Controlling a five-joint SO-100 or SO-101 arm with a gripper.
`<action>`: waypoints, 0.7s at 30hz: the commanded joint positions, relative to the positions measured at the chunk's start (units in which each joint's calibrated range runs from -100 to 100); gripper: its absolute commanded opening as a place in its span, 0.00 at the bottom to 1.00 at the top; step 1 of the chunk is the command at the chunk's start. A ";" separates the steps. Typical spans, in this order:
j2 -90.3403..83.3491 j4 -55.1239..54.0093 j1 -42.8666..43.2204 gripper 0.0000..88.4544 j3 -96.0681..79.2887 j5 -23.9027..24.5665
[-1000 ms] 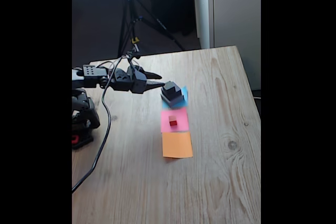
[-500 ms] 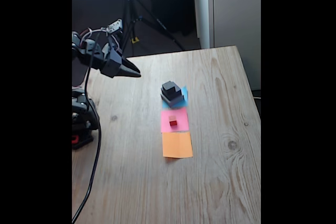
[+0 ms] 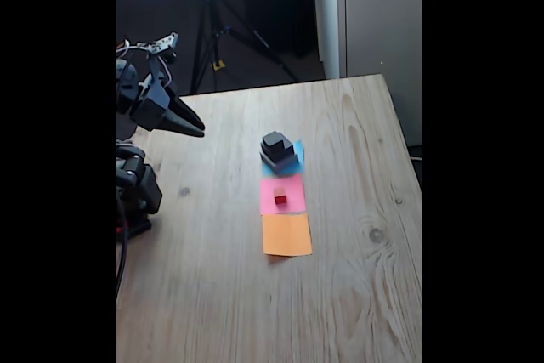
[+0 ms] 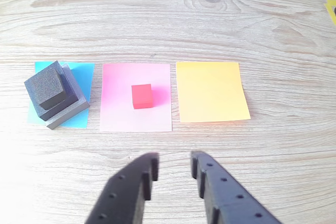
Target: Tower of hanoi
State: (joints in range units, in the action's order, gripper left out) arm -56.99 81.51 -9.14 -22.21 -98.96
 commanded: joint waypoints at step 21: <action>9.90 -87.21 1.24 0.22 -62.06 -1.04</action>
State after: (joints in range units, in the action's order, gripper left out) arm -51.00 4.40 -8.52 -83.49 -99.31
